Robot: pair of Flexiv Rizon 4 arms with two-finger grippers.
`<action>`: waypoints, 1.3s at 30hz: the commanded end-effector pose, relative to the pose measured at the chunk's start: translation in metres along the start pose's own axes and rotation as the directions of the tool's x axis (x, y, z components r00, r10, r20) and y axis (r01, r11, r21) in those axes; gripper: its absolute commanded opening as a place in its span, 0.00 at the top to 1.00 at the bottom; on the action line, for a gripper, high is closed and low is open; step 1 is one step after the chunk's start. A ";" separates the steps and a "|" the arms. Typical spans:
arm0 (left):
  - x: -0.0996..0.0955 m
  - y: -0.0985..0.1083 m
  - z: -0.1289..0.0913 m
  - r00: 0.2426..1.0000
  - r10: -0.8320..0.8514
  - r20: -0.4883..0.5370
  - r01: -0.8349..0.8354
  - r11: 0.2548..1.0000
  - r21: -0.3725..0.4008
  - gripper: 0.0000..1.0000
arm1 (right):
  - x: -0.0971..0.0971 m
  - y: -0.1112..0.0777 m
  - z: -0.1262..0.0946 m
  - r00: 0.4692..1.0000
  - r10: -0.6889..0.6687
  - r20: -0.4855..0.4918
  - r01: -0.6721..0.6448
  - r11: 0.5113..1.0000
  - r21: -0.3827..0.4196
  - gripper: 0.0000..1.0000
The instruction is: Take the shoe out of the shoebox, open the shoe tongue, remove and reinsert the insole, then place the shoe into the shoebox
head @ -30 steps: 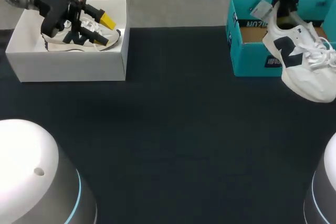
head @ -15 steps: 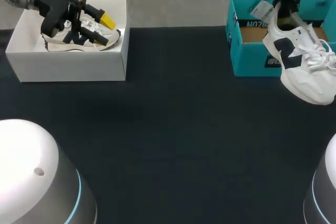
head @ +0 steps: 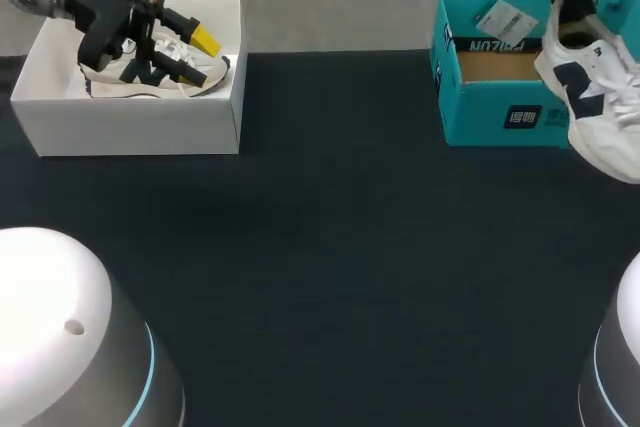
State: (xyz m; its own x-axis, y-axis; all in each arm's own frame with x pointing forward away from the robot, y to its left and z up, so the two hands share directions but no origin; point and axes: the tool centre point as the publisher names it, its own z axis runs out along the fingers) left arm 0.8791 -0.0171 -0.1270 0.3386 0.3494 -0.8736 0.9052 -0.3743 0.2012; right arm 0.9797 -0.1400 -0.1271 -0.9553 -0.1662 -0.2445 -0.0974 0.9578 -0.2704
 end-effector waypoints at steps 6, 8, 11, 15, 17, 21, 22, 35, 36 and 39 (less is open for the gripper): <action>0.000 -0.001 0.000 1.000 0.001 -0.003 -0.001 1.000 0.000 0.00 | -0.028 -0.071 0.024 1.000 0.019 -0.006 -0.019 1.000 -0.023 1.00; 0.000 -0.001 0.000 1.000 0.001 -0.003 -0.001 1.000 0.000 0.00 | -0.034 -0.083 0.029 1.000 0.018 -0.019 -0.018 1.000 -0.025 1.00; 0.000 -0.001 0.000 1.000 0.001 -0.003 -0.001 1.000 0.000 0.00 | -0.043 -0.102 0.036 0.999 0.040 -0.023 -0.041 0.998 -0.057 1.00; 0.000 -0.001 0.000 1.000 0.001 -0.003 -0.001 1.000 0.000 0.00 | -0.054 -0.120 0.044 0.998 0.062 -0.029 -0.064 0.995 -0.074 1.00; 0.000 -0.001 0.000 1.000 0.001 -0.003 -0.001 1.000 0.000 0.00 | -0.058 -0.127 0.049 0.997 0.070 -0.040 -0.073 0.995 -0.066 1.00; 0.000 -0.001 0.000 1.000 0.001 -0.003 -0.001 1.000 0.000 0.00 | -0.063 -0.137 0.058 0.994 0.085 -0.064 -0.089 0.994 -0.064 1.00; 0.000 -0.001 0.000 1.000 0.001 -0.003 -0.001 1.000 0.000 0.00 | -0.064 -0.140 0.061 0.993 0.097 -0.066 -0.101 0.992 -0.074 1.00; 0.000 -0.001 0.000 1.000 0.001 -0.003 -0.001 1.000 0.000 0.00 | -0.070 -0.154 0.076 0.987 0.129 -0.091 -0.134 0.990 -0.053 1.00; 0.000 -0.001 0.000 1.000 0.001 -0.003 -0.001 1.000 0.000 0.00 | -0.070 -0.154 0.076 0.987 0.129 -0.091 -0.134 0.990 -0.053 1.00; 0.000 -0.001 0.000 1.000 0.001 -0.003 -0.001 1.000 0.000 0.00 | -0.070 -0.154 0.076 0.987 0.129 -0.091 -0.134 0.990 -0.053 1.00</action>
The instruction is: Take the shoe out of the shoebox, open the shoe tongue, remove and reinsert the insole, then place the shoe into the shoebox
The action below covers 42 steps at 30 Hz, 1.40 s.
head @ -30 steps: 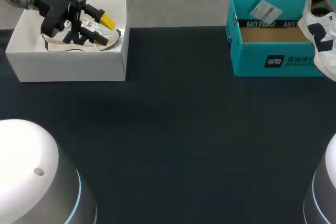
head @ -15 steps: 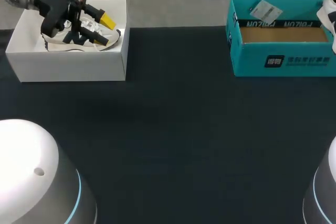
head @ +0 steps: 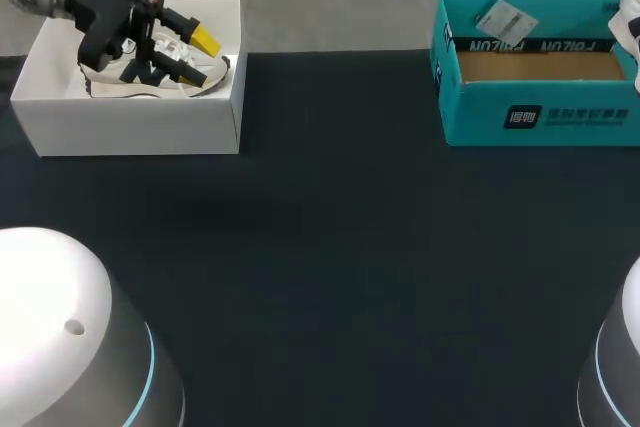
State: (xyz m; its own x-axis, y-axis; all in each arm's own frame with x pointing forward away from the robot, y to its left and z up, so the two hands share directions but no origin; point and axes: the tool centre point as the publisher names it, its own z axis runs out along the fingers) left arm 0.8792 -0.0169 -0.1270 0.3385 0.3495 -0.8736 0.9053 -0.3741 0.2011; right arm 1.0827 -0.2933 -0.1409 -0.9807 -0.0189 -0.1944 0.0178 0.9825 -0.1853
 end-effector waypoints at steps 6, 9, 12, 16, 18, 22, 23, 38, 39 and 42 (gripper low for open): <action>0.000 -0.001 0.000 1.000 0.001 -0.003 -0.001 1.000 0.000 0.00 | 0.000 -0.001 -0.002 1.000 -0.001 -0.003 0.001 1.000 0.000 1.00; 0.000 -0.001 0.000 1.000 0.001 -0.003 -0.001 1.000 0.000 0.00 | 0.004 -0.006 -0.001 0.993 0.118 -0.004 -0.118 0.993 0.000 1.00; 0.000 -0.001 0.000 1.000 0.001 -0.003 -0.001 1.000 0.000 0.00 | 0.008 -0.011 -0.002 0.948 0.319 -0.005 -0.318 0.948 0.022 1.00; 0.000 -0.001 0.000 1.000 0.001 -0.003 -0.001 1.000 0.000 0.00 | 0.011 -0.015 -0.003 0.863 0.504 0.028 -0.505 0.861 0.059 1.00; 0.000 -0.001 0.000 1.000 0.001 -0.003 -0.001 1.000 0.000 0.00 | 0.014 -0.018 -0.005 0.786 0.616 0.050 -0.617 0.781 0.093 1.00; 0.000 -0.001 0.000 1.000 0.001 -0.003 -0.001 1.000 0.000 0.00 | 0.017 -0.023 -0.003 0.608 0.793 0.050 -0.792 0.600 0.114 1.00; 0.000 -0.001 0.000 1.000 0.001 -0.003 -0.001 1.000 0.000 0.00 | 0.018 -0.025 -0.002 0.580 0.813 0.044 -0.813 0.574 0.102 1.00; 0.000 -0.001 0.000 1.000 0.001 -0.003 -0.001 1.000 0.000 0.00 | 0.024 -0.040 -0.001 0.365 0.930 0.049 -0.919 0.351 0.181 1.00; 0.000 -0.001 0.000 1.000 0.001 -0.003 -0.001 1.000 0.000 0.00 | 0.024 -0.040 -0.001 0.365 0.930 0.049 -0.919 0.351 0.181 1.00; 0.000 -0.001 0.000 1.000 0.001 -0.003 -0.001 1.000 0.000 0.00 | 0.024 -0.040 -0.001 0.365 0.930 0.049 -0.919 0.351 0.181 1.00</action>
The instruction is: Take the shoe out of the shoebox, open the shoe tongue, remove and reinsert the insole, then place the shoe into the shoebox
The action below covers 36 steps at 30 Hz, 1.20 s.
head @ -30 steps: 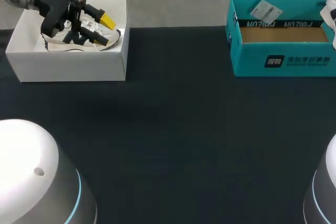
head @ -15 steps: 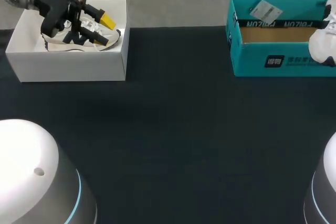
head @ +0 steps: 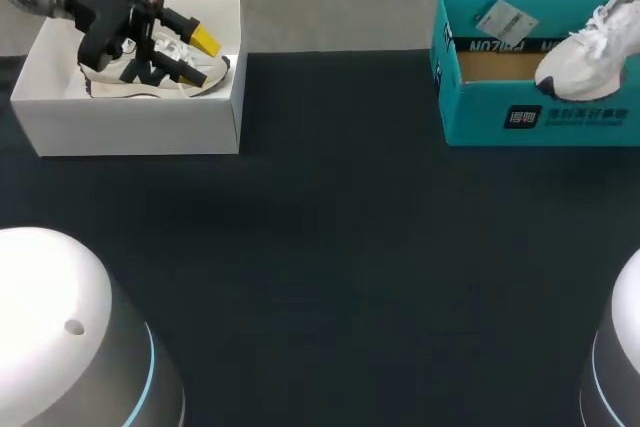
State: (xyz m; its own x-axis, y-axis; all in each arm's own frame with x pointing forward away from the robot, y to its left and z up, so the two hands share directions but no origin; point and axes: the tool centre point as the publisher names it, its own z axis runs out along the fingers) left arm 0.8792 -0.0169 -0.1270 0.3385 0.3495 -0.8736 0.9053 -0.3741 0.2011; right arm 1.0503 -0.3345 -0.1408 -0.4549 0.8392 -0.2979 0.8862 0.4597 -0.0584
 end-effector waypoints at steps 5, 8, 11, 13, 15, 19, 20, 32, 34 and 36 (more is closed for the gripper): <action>0.000 -0.001 0.000 1.000 0.001 -0.003 -0.001 1.000 0.000 0.00 | -0.003 0.007 -0.003 0.991 0.135 -0.013 -0.134 0.990 0.045 1.00; 0.000 -0.001 0.000 1.000 0.001 -0.003 -0.001 1.000 0.000 0.00 | -0.005 0.006 0.000 0.977 0.212 0.001 -0.212 0.977 0.018 1.00; 0.000 -0.001 0.000 1.000 0.001 -0.003 -0.001 1.000 0.000 0.00 | -0.004 0.007 0.005 0.939 0.344 0.006 -0.344 0.939 -0.008 1.00; 0.000 -0.001 0.000 1.000 0.001 -0.003 -0.001 1.000 0.000 0.00 | -0.005 0.008 0.006 0.907 0.419 0.026 -0.419 0.908 -0.019 1.00; 0.000 -0.001 0.000 1.000 0.001 -0.003 -0.001 1.000 0.000 0.00 | -0.006 0.009 0.006 0.884 0.466 0.025 -0.465 0.884 -0.036 1.00; 0.000 -0.001 0.000 1.000 0.001 -0.003 -0.001 1.000 0.000 0.00 | -0.007 0.008 0.001 0.844 0.535 0.043 -0.533 0.844 -0.053 1.00; 0.000 -0.001 0.000 1.000 0.001 -0.003 -0.001 1.000 0.000 0.00 | -0.008 0.008 0.000 0.841 0.539 0.043 -0.537 0.842 -0.053 1.00; 0.000 -0.001 0.000 1.000 0.001 -0.003 -0.001 1.000 0.000 0.00 | 0.002 0.005 0.005 0.830 0.555 -0.053 -0.557 0.830 -0.026 1.00; 0.000 -0.001 0.000 1.000 0.001 -0.003 -0.001 1.000 0.000 0.00 | 0.003 0.005 0.004 0.831 0.553 -0.057 -0.555 0.832 -0.030 1.00; 0.000 -0.001 0.000 1.000 0.001 -0.003 -0.001 1.000 0.000 0.00 | 0.003 0.005 0.004 0.831 0.553 -0.057 -0.555 0.832 -0.030 1.00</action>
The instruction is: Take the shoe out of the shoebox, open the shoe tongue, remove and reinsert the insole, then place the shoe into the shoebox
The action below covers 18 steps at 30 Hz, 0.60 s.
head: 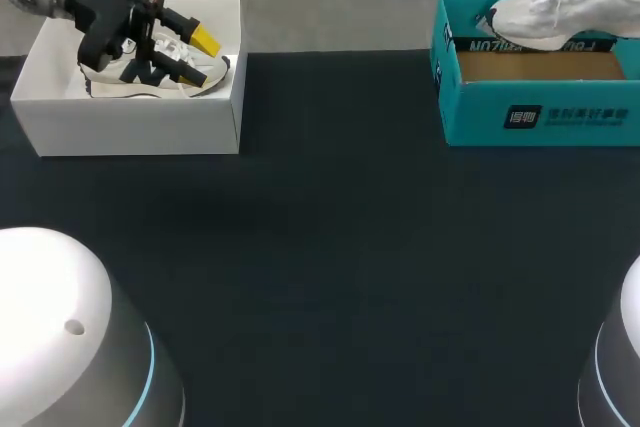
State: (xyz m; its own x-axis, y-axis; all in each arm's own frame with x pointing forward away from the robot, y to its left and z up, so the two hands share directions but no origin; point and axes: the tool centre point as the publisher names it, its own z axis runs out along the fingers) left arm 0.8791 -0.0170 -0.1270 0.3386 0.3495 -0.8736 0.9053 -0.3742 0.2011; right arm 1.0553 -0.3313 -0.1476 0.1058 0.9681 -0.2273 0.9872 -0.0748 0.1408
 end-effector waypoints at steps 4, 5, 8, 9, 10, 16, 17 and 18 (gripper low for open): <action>0.000 -0.001 0.000 1.000 0.001 -0.003 -0.001 1.000 0.000 0.00 | 0.000 -0.002 -0.002 1.000 0.001 -0.002 -0.001 1.000 -0.004 1.00; 0.000 -0.001 0.000 1.000 0.001 -0.003 -0.001 1.000 0.000 0.00 | 0.000 -0.002 -0.002 1.000 0.001 -0.002 -0.001 1.000 -0.004 1.00; 0.000 -0.001 0.000 1.000 0.001 -0.003 -0.001 1.000 0.000 0.00 | 0.000 -0.002 -0.002 1.000 0.001 -0.002 -0.001 1.000 -0.004 1.00; 0.000 -0.001 0.000 1.000 0.001 -0.003 -0.001 1.000 0.000 0.00 | 0.000 -0.002 -0.002 1.000 0.001 -0.002 -0.001 1.000 -0.004 1.00; 0.000 -0.001 0.000 1.000 0.001 -0.003 -0.001 1.000 0.000 0.00 | 0.000 -0.002 -0.002 1.000 0.001 -0.002 -0.001 1.000 -0.004 1.00; 0.000 -0.001 0.000 1.000 0.001 -0.003 -0.001 1.000 0.000 0.00 | 0.002 0.002 0.009 0.999 0.049 -0.011 -0.049 0.998 -0.040 1.00; 0.000 -0.001 0.000 1.000 0.001 -0.003 -0.001 1.000 0.000 0.00 | 0.003 0.003 0.012 0.998 0.055 -0.004 -0.055 0.998 -0.041 1.00; 0.000 -0.001 0.000 1.000 0.001 -0.003 -0.001 1.000 0.000 0.00 | 0.003 0.004 0.016 0.998 0.064 0.014 -0.064 0.997 -0.044 1.00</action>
State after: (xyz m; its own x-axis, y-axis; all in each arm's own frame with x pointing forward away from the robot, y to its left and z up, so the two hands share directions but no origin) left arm 0.8792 -0.0169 -0.1270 0.3384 0.3496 -0.8736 0.9054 -0.3740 0.2011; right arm 1.0625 -0.3328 -0.1519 0.1615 0.9621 -0.2198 0.9758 -0.1224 0.1813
